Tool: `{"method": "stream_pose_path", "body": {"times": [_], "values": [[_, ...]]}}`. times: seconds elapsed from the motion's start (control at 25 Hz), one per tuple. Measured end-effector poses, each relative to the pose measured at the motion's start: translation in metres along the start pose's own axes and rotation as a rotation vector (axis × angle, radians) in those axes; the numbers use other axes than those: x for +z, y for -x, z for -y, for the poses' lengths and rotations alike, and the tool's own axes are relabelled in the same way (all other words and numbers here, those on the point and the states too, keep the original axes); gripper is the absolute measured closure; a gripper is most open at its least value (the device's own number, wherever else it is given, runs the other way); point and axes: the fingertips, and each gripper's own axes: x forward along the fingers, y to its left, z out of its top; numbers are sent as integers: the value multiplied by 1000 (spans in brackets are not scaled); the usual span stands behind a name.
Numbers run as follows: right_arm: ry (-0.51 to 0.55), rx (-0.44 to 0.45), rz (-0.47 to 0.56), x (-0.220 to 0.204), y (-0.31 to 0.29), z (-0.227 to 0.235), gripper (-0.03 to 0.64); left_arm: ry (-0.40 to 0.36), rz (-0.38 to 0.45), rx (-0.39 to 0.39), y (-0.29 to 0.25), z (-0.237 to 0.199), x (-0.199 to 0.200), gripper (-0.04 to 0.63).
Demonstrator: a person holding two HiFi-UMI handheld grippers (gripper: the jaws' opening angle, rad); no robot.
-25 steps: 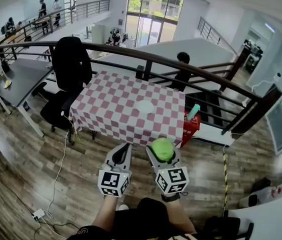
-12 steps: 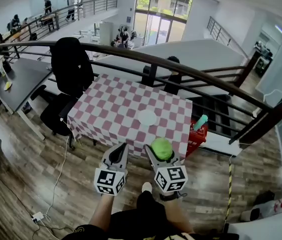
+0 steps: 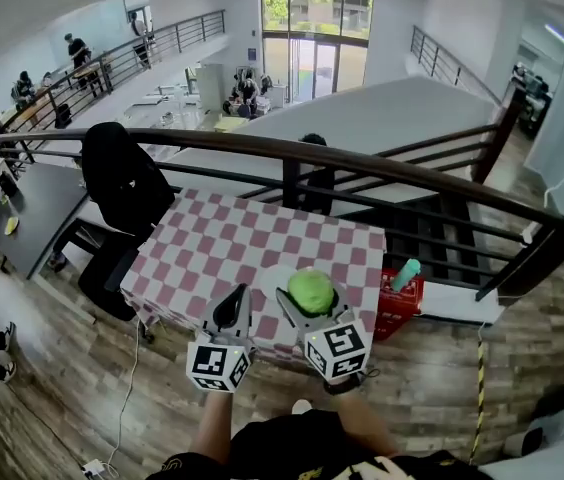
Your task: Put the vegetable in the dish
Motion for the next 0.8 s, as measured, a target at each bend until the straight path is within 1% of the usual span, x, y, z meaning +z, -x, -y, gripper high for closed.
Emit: {"method": "stream_pose_path", "body": {"times": [0.08, 0.12, 0.2, 0.32, 0.44, 0.6, 0.8], "values": [[79, -17, -19, -7, -10, 15, 301, 4, -2, -15, -17, 3, -9, 574], [99, -17, -26, -10, -14, 21, 301, 4, -11, -17, -23, 3, -14, 574], [96, -7, -45, -20, -21, 30, 301, 3, -40, 0, -29, -1, -25, 575], [42, 19, -73, -39, -33, 39, 301, 17, -79, 45, -36, -16, -40, 574], [-29, 33, -112, -65, -48, 48, 301, 39, -128, 67, -45, -32, -63, 574], [-122, 35, -191, -104, -70, 64, 301, 69, -200, 54, -64, -51, -97, 574], [-211, 0, -294, -146, -92, 80, 301, 95, -277, 13, -94, -77, -130, 574]]}}
